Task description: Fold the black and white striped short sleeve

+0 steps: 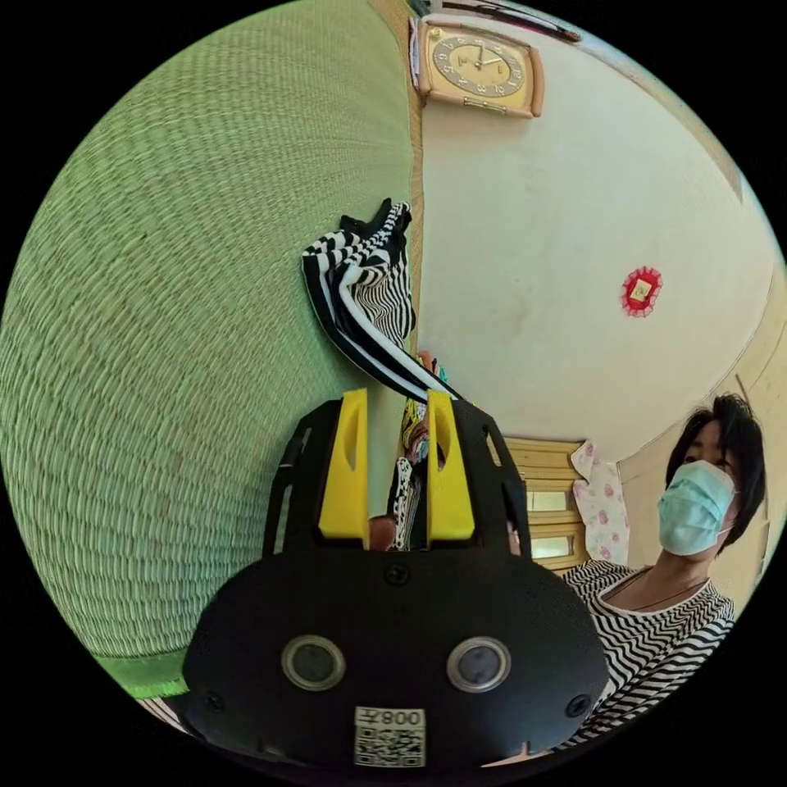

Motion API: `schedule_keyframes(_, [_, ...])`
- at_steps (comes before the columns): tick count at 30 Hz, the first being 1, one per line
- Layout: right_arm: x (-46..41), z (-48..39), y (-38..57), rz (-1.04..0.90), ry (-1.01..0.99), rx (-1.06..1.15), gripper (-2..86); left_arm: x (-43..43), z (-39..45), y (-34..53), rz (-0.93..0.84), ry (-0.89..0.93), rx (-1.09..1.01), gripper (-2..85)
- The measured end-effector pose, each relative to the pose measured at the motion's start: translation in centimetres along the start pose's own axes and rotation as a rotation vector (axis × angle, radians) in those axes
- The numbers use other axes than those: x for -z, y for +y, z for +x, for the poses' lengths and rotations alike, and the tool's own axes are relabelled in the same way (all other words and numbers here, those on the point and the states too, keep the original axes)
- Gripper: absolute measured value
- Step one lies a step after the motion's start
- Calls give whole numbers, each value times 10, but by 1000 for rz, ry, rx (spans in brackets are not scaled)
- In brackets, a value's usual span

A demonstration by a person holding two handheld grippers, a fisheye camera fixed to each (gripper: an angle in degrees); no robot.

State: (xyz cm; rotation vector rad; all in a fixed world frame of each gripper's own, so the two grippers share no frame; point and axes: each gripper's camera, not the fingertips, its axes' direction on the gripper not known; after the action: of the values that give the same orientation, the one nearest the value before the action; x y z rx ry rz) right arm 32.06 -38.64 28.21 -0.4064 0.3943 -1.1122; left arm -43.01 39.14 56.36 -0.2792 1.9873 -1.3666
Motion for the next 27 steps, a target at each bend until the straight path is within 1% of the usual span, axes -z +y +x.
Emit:
schedule_keyframes(5, [-7,-17,2,0,-1,29,17,11,-5,-12,67,-29,46,116])
schedule_keyframes(10, [-14,-25,9,1,1,35,17,24,-4,-21,151,-118,35,95])
schedule_keyframes(14, [-21,-25,20,-5,5,21,18,23,-8,-30,148,-152,26,63])
schedule_keyframes(16, [-23,-24,27,-3,16,9,19,18,-10,-34,123,-197,25,44])
schedule_keyframes(21, [-23,-17,53,-14,104,-32,22,14,-12,-26,106,-182,-7,32])
schedule_keyframes(23, [-22,-9,69,-24,190,-58,25,14,-13,-20,99,-195,-14,31])
schedule_keyframes(27, [-21,5,93,-35,282,-104,35,13,-25,-2,107,-169,4,29])
